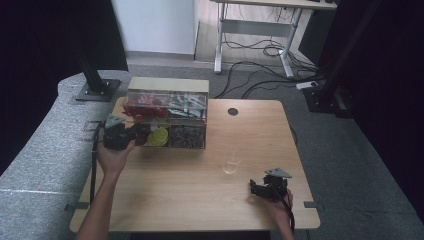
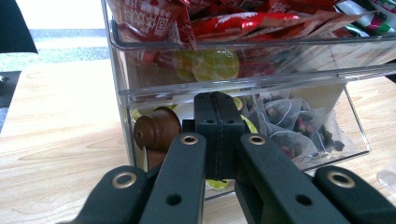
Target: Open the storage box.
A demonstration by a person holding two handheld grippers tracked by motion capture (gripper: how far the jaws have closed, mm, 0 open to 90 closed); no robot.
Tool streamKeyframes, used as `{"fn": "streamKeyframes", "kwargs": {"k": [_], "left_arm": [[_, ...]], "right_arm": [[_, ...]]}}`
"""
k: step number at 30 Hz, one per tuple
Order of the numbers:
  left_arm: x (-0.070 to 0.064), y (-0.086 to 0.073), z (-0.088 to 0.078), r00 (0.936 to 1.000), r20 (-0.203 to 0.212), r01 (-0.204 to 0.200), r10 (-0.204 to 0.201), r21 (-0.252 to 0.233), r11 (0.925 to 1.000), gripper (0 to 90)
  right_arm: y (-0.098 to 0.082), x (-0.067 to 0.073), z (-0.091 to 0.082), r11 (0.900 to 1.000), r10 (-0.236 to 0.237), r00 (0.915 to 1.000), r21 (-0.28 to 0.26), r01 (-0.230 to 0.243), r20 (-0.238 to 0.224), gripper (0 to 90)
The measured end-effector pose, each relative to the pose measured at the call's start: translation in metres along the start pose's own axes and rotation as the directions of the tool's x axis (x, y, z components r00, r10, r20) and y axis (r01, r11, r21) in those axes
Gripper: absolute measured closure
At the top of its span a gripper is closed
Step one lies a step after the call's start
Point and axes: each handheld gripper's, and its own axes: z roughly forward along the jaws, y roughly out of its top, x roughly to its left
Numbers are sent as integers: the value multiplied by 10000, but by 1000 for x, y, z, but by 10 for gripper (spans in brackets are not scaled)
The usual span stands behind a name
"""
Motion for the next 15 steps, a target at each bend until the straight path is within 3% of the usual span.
{"fn": "streamKeyframes", "kwargs": {"k": [15], "left_arm": [[1,6,3,9999,65,143,-144,102,9998,900]], "right_arm": [[0,0,0,10000,8,10000,-5,-8,25,141]]}}
